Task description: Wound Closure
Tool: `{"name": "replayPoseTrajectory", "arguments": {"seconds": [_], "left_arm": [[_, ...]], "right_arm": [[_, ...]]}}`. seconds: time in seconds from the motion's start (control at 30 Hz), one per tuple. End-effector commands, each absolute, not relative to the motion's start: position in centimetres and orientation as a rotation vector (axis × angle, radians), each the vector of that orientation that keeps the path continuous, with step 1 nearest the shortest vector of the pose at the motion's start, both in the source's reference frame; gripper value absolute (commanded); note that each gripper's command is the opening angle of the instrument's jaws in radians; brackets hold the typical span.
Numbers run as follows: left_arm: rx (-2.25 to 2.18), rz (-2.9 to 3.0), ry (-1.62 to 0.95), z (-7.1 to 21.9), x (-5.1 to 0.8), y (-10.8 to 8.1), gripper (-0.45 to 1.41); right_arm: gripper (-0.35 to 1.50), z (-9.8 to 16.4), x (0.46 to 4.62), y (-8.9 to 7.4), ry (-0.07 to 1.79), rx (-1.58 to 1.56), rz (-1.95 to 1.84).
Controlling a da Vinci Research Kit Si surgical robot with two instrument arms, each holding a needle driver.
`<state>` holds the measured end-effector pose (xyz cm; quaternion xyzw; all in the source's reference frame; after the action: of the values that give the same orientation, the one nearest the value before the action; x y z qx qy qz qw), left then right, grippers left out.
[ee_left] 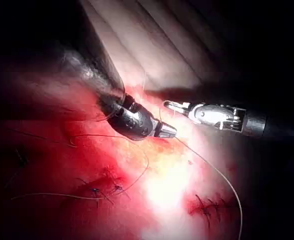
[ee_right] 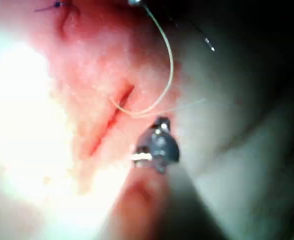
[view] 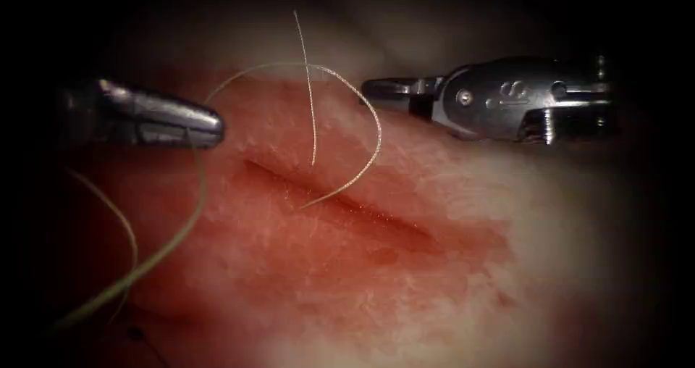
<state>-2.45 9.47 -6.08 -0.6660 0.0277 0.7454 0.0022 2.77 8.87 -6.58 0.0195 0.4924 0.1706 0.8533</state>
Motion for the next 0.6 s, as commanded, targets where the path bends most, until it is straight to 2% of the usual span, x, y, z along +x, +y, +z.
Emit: {"name": "replayPoseTrajectory", "arguments": {"seconds": [0.03,0.4,0.6], "left_arm": [[-2.089,2.338,0.088,-6.02,-2.50,9.45,-0.35],[-2.034,2.368,0.138,-5.80,-2.47,9.48,-0.35],[-1.978,2.441,0.169,-5.36,-2.51,9.43,-0.35]], "right_arm": [[-0.35,-6.51,2.86,8.88,1.039,0.042,0.361],[-0.35,-6.33,3.30,8.70,1.213,0.169,0.445],[-0.35,-6.33,3.31,8.72,1.303,0.194,0.494]]}}
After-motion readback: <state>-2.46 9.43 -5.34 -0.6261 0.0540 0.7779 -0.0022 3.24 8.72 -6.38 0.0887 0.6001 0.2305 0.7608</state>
